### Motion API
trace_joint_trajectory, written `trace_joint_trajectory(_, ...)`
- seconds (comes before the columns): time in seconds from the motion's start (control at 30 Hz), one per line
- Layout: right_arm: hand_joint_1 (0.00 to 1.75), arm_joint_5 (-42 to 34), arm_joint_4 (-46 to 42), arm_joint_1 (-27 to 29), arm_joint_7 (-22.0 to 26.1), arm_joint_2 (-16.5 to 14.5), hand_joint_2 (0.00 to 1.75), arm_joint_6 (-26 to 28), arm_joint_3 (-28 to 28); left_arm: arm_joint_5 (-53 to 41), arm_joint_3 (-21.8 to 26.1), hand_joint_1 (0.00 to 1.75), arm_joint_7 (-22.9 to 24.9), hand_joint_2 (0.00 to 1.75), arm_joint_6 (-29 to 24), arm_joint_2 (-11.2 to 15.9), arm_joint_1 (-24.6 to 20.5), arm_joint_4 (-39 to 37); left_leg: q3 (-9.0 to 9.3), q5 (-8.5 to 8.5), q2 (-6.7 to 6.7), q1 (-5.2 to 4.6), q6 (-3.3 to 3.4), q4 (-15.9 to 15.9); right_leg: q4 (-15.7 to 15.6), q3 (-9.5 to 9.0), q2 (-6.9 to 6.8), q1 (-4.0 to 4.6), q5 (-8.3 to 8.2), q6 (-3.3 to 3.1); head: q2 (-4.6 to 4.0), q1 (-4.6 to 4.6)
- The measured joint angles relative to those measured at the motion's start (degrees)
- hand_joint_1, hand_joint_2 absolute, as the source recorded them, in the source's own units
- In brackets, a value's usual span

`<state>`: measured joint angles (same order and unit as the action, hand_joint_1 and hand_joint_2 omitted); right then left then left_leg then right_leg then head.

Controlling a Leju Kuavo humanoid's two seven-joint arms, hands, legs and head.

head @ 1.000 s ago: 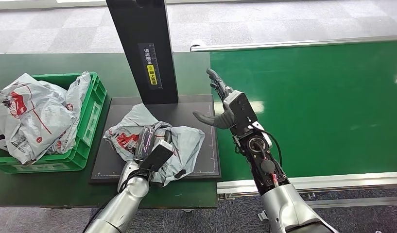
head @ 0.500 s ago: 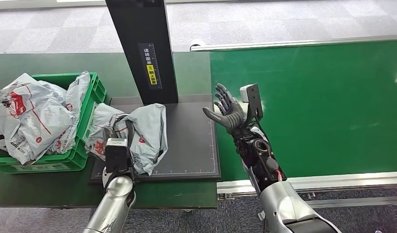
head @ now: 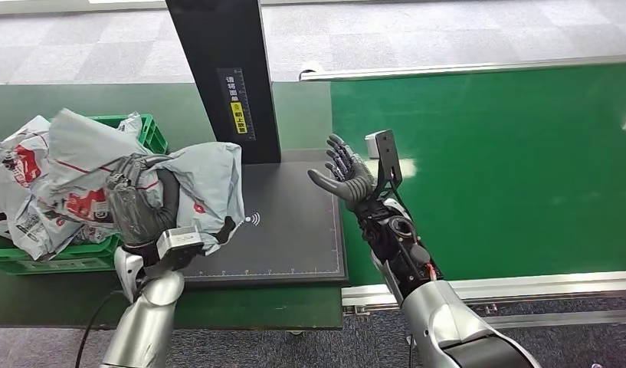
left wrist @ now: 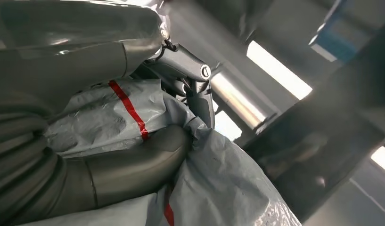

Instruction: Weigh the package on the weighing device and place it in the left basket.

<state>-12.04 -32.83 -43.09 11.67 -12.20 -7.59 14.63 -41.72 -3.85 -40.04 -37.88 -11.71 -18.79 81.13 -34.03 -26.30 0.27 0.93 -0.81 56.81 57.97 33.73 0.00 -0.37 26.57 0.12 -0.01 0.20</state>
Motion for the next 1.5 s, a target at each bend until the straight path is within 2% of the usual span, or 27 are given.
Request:
trace_joint_trajectory(0.1, 0.00, -0.3, 0.1, 0.0, 0.1, 0.2, 1.75, -0.3, 1.2, -5.2, 4.8, 1.75, 0.0, 1.75, 0.0, -0.6, -0.6, 3.8, 0.00, 0.00, 0.00, 0.01, 0.00, 0.0, 0.0, 0.01, 0.00, 0.01, 0.00, 0.00, 0.00, 0.00)
trace_joint_trajectory(0.33, 0.00, -1.3, 0.1, 0.0, 0.1, 0.5, 1.75, -0.3, 2.7, -9.3, 12.6, 1.75, 0.0, 1.75, 0.0, -1.5, -2.9, 8.8, -0.01, 0.01, -0.01, 0.00, -0.01, 0.0, 0.0, 0.00, 0.00, 0.01, 0.00, 0.00, 0.00, 0.01)
trace_joint_trajectory(0.47, 0.00, -2.0, 0.1, 0.1, 0.4, 0.8, 1.75, 0.3, 3.7, -15.6, 21.3, 1.75, 0.1, 1.75, 0.0, -1.9, -7.8, 8.4, 0.00, 0.02, -0.01, 0.00, -0.01, 0.0, 0.0, 0.01, 0.00, 0.01, -0.01, 0.00, 0.00, 0.00)
trace_joint_trajectory(0.63, 0.00, -2.5, 0.1, 0.7, 1.2, 1.3, 1.75, 0.7, 4.8, -23.9, 34.5, 1.75, 0.5, 1.75, 0.0, -1.9, -15.1, 2.5, 0.03, 0.04, 0.01, 0.01, -0.03, 0.0, 0.0, 0.01, 0.01, 0.02, -0.02, -0.01, -0.01, 0.01)
trace_joint_trajectory(0.73, 0.00, -2.9, -0.1, 1.1, 1.1, 1.4, 1.75, 1.0, 5.3, -33.3, 42.3, 1.69, 5.3, 1.75, 0.0, -1.6, -19.6, -3.9, 0.03, 0.05, 0.01, 0.01, -0.03, 0.0, 0.0, 0.01, 0.01, 0.01, -0.02, -0.01, 0.00, 0.01)
trace_joint_trajectory(0.8, 0.00, -2.9, -0.4, 1.1, 1.0, 1.5, 1.75, 1.1, 5.4, -39.8, 44.8, 1.68, 14.0, 1.75, 0.0, -0.5, -21.9, -9.2, 0.03, 0.05, 0.02, 0.01, -0.03, 0.0, 0.0, 0.02, 0.01, 0.01, -0.02, -0.01, 0.01, 0.02)
trace_joint_trajectory(0.87, 0.00, -2.9, -0.5, 1.1, 0.9, 1.5, 1.75, 1.1, 5.4, -44.8, 44.4, 1.68, 24.8, 1.75, 0.0, 1.5, -23.6, -15.1, 0.03, 0.05, 0.02, 0.01, -0.02, 0.0, 0.0, 0.03, 0.01, 0.01, -0.02, -0.01, -0.01, 0.02)
trace_joint_trajectory(0.93, 0.00, -2.9, -0.6, 1.2, 0.9, 1.5, 1.75, 1.0, 5.5, -46.8, 42.8, 1.68, 31.4, 1.75, 0.0, 3.3, -24.8, -20.1, 0.02, 0.05, 0.01, 0.01, -0.02, 0.0, 0.0, 0.02, 0.01, 0.01, -0.02, -0.01, 0.00, 0.02)
trace_joint_trajectory(1.1, 0.00, -2.9, -0.8, 1.2, 0.9, 1.7, 1.75, 0.9, 5.6, -46.9, 40.9, 1.68, 33.2, 1.75, 0.0, 5.6, -26.5, -26.7, 0.00, 0.04, 0.04, 0.01, -0.02, 0.0, 0.0, 0.03, 0.02, 0.01, -0.02, -0.01, 0.01, 0.02)
trace_joint_trajectory(1.3, 0.00, -2.9, -0.8, 1.2, 0.9, 1.7, 1.75, 0.7, 5.6, -47.0, 40.0, 1.64, 34.1, 1.75, 0.0, 6.7, -27.1, -30.1, 0.00, 0.04, 0.04, 0.01, -0.03, 0.0, 0.0, 0.06, 0.02, 0.01, -0.02, -0.01, 0.01, 0.02)
trace_joint_trajectory(1.37, 0.00, -2.9, -0.8, 1.2, 0.9, 1.8, 1.75, 0.4, 5.6, -47.0, 38.7, 1.64, 38.1, 1.75, 0.3, 7.5, -27.7, -32.5, 0.00, 0.05, 0.04, 0.01, -0.02, 0.0, 0.0, 0.08, 0.02, 0.01, -0.02, -0.01, 0.00, 0.03)
trace_joint_trajectory(1.47, 0.00, -2.9, -0.8, 1.2, 0.8, 1.8, 1.75, -0.2, 5.6, -47.0, 33.9, 1.65, 47.6, 1.75, 4.2, 9.5, -29.5, -39.5, 0.00, 0.06, 0.01, 0.01, -0.02, 0.0, 0.0, 0.05, 0.01, 0.01, -0.02, -0.01, 0.00, 0.03)
trace_joint_trajectory(1.5, 0.00, -2.8, -0.8, 1.2, 0.7, 1.8, 1.75, -0.5, 5.6, -47.0, 32.1, 1.53, 49.9, 1.75, 6.6, 10.1, -30.1, -41.8, 0.00, 0.07, 0.00, 0.01, -0.01, 0.0, 0.0, 0.04, 0.01, 0.01, -0.03, -0.01, -0.01, 0.03)
